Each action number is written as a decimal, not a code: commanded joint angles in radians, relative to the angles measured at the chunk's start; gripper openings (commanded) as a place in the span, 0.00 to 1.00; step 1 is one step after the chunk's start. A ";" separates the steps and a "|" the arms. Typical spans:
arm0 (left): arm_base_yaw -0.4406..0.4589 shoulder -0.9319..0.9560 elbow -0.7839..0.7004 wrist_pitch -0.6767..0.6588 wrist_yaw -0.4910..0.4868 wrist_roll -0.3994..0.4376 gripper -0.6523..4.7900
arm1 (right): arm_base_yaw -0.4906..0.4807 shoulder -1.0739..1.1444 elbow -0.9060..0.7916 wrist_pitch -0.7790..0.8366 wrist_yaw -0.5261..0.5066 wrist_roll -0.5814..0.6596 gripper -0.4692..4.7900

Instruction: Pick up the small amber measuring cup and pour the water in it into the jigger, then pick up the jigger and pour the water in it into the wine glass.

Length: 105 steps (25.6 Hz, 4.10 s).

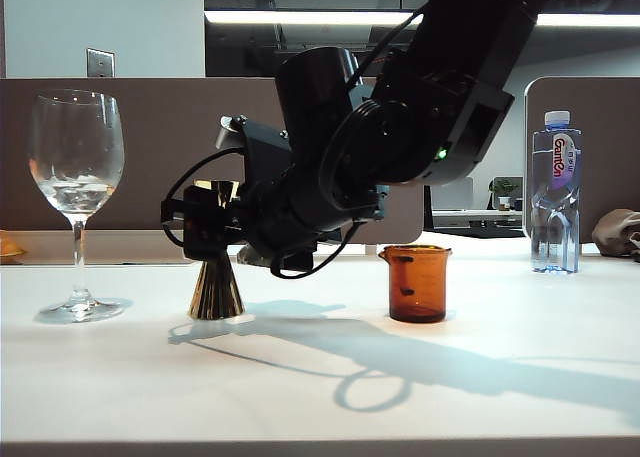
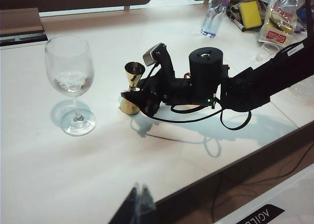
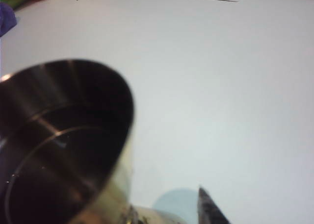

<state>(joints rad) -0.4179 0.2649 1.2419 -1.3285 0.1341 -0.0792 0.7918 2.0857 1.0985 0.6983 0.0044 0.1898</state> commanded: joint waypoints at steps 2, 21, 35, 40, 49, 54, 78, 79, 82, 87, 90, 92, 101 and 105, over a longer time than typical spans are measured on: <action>0.000 0.001 0.002 0.006 0.000 0.000 0.12 | 0.000 -0.003 0.003 0.041 0.004 -0.004 0.62; 0.000 0.001 0.002 0.006 0.000 0.000 0.12 | -0.001 -0.003 0.003 0.070 0.000 -0.004 0.29; 0.000 0.001 0.002 0.006 0.000 0.000 0.12 | -0.001 -0.004 0.003 0.071 0.000 -0.047 0.18; 0.000 0.001 0.002 0.006 0.000 0.000 0.12 | -0.001 -0.009 0.003 0.069 0.000 -0.064 0.15; 0.000 0.001 0.002 0.006 0.000 0.000 0.12 | -0.013 -0.116 0.002 0.005 0.031 -0.146 0.08; 0.000 0.001 0.002 0.006 0.000 0.000 0.12 | -0.018 -0.183 0.003 -0.051 0.054 -0.159 0.08; 0.000 0.000 0.002 0.006 0.000 0.000 0.12 | -0.015 -0.288 0.428 -0.601 0.072 -0.303 0.08; 0.000 0.001 0.002 0.006 0.000 0.000 0.12 | -0.014 -0.286 0.440 -0.617 0.072 -0.304 0.08; 0.000 0.001 0.002 0.006 0.000 0.000 0.12 | -0.010 -0.283 0.465 -0.650 0.073 -0.308 0.08; 0.000 0.000 0.002 0.006 0.000 0.000 0.12 | 0.003 -0.283 0.466 -0.658 0.087 -0.327 0.08; 0.000 0.001 0.002 0.006 0.000 0.000 0.12 | 0.006 -0.283 0.466 -0.665 0.087 -0.328 0.08; 0.000 0.001 0.002 0.006 0.000 0.000 0.12 | 0.013 -0.282 0.466 -0.669 0.090 -0.329 0.08; 0.000 0.001 0.002 0.006 0.000 0.000 0.12 | 0.032 -0.243 0.502 -0.710 0.097 -0.348 0.08; 0.000 0.001 0.002 0.006 0.000 0.000 0.12 | 0.041 -0.214 0.545 -0.724 0.095 -0.352 0.08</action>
<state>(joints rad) -0.4179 0.2649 1.2419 -1.3285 0.1341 -0.0795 0.8261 1.8717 1.6230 -0.0475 0.1020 -0.1562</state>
